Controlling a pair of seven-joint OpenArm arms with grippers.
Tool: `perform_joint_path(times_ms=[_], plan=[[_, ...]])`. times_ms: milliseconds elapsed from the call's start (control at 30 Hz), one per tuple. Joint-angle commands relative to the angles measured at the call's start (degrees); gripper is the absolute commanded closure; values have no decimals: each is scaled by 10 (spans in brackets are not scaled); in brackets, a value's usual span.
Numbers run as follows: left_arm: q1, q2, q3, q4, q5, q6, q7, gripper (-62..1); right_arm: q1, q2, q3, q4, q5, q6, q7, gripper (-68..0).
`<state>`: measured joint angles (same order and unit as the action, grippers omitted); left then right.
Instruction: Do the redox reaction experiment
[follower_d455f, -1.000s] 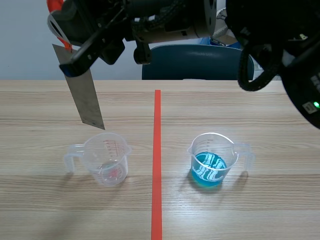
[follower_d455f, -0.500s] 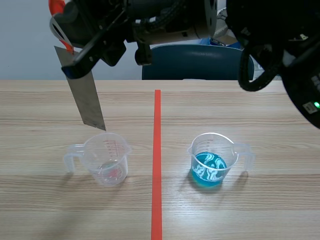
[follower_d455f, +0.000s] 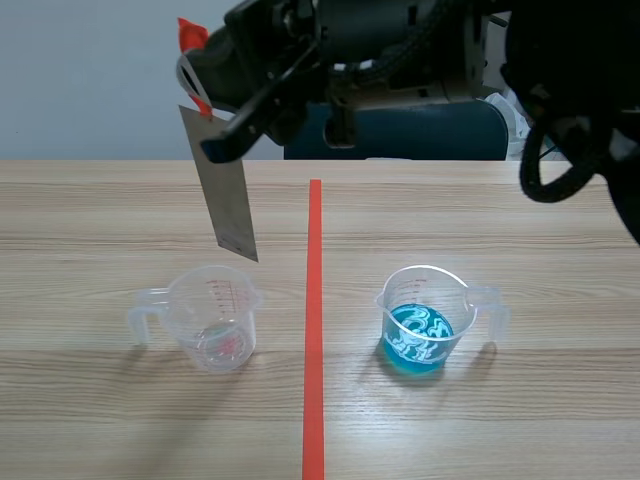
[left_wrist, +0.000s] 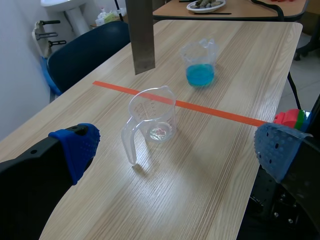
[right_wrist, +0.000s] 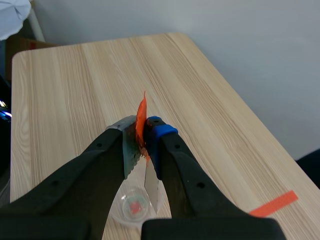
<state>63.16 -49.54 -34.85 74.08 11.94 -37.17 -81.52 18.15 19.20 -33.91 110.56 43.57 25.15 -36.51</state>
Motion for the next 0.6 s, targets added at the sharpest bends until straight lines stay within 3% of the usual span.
perform_joint_path(times_ms=[0,400,567], plan=[[-2,1,-1,5,-2,0,-10,-623,0,20,16,20,7,2,9,-11],[-2,1,-1,5,-2,0,-10,-623,-101,153,142,108,71,38,43,-11],[-2,1,-1,5,-2,0,-10,-623,-161,215,208,141,85,49,80,-11]])
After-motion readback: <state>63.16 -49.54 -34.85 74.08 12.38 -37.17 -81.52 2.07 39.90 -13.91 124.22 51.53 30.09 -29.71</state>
